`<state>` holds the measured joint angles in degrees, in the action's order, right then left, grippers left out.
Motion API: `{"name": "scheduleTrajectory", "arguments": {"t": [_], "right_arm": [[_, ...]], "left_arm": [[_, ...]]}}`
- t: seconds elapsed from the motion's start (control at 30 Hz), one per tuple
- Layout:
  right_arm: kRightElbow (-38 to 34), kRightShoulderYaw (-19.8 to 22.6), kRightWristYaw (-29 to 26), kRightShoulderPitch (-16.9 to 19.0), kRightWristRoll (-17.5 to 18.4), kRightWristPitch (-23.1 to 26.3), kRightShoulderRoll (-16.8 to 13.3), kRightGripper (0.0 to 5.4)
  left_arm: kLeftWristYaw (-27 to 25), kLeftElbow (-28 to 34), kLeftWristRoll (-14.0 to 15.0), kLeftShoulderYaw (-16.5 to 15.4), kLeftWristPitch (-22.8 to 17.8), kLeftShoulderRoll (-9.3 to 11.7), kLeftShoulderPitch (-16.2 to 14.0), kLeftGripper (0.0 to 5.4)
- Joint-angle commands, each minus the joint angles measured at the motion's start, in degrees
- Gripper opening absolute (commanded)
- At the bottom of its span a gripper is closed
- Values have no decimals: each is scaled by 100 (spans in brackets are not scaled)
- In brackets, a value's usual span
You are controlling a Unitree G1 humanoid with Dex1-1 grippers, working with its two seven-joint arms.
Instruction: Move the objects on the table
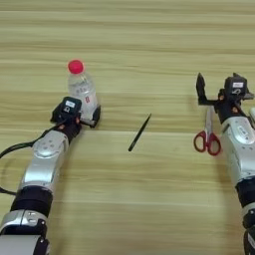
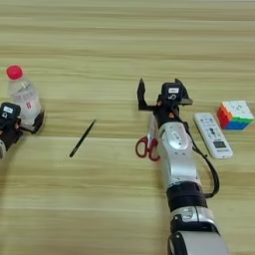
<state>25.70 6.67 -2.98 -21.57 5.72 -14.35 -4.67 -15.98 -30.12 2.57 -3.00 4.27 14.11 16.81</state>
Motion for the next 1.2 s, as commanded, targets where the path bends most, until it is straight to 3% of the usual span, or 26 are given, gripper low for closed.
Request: {"name": "scheduleTrajectory", "arguments": {"t": [0.03,0.33,0.7,0.9,1.2], "right_arm": [[58,6,-16,-102,-38,-44,-27,540],[98,43,-28,-103,-36,-74,-79,540],[228,105,-90,-131,-2,-148,-189,540],[429,202,56,-201,-205,-429,-414,540],[597,613,73,-222,-66,-515,-805,540]], "left_arm": [[32,41,-30,9,23,-17,-26,538],[40,105,110,-68,496,-229,-135,538],[268,468,318,-230,1009,-642,-608,538],[603,331,165,-359,1219,-688,-725,538],[770,289,20,-187,1399,-791,-831,538]]}}
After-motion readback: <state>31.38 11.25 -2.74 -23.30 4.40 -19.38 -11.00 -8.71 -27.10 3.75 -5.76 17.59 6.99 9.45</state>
